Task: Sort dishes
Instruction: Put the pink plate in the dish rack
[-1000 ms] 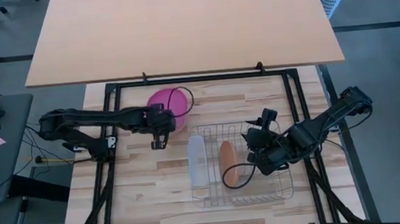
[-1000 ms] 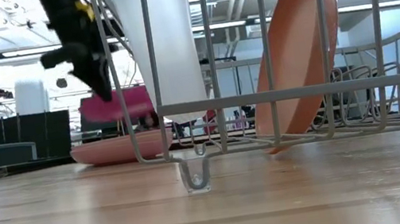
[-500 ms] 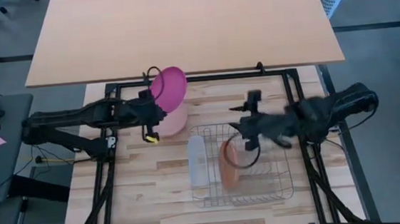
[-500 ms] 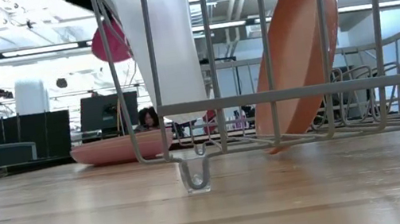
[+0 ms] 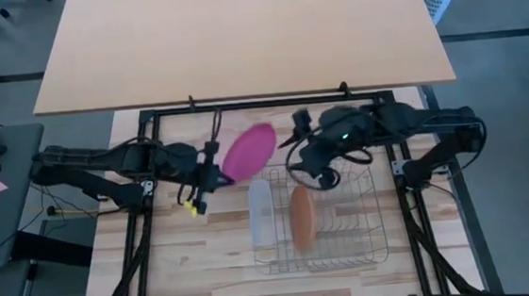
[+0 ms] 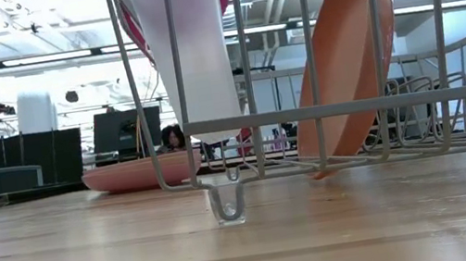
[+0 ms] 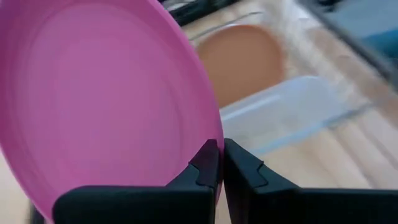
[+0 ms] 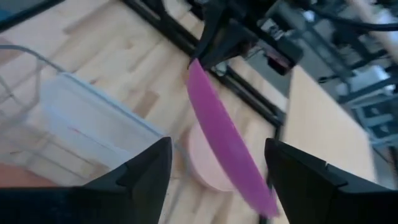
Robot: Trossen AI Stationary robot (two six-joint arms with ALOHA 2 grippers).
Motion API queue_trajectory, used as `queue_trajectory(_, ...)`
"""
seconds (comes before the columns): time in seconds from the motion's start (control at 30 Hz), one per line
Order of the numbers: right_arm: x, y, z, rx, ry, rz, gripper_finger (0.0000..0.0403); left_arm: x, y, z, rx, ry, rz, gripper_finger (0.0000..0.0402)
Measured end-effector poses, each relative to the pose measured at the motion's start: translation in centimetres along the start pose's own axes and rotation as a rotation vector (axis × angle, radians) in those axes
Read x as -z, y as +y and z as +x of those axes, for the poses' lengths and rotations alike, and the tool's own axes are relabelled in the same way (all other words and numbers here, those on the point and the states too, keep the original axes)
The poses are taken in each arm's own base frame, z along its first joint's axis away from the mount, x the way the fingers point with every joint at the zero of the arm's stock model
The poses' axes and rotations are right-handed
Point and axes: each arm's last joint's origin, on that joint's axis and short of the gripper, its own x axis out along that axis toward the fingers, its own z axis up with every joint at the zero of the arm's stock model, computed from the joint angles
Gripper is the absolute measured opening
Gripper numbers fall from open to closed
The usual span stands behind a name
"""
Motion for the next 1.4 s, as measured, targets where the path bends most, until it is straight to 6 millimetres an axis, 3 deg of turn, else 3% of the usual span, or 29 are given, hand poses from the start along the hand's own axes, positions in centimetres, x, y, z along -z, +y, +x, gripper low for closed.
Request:
queue_trajectory(0.27,-1.4,1.1,2.4,-0.107,0.045,0.055,0.0269,-0.5,-2.0,0.9,0.082,0.001,0.157,0.0004)
queue_trajectory(0.47,-2.3,1.8,3.8,-0.151,0.077,0.071,0.0268,-1.2,-2.7,1.4,0.076,-0.036,0.181,0.0004)
queue_trajectory(0.7,-3.8,1.5,2.6,-0.025,0.089,0.237,0.0264,-1.7,-3.2,2.4,-0.063,-0.014,0.179,0.0004)
queue_trajectory(0.97,-3.4,3.6,1.3,-0.142,0.225,0.045,0.0254,-2.5,-4.2,3.9,-0.049,-0.069,0.257,0.0004)
queue_trajectory(1.1,-3.2,3.8,1.1,-0.156,0.251,0.049,0.0218,-2.8,-4.2,3.9,-0.020,-0.106,0.264,0.0004)
queue_trajectory(1.4,-2.8,4.3,0.9,-0.240,0.282,0.027,0.0063,-3.0,-4.1,3.8,-0.036,-0.130,0.281,0.0009)
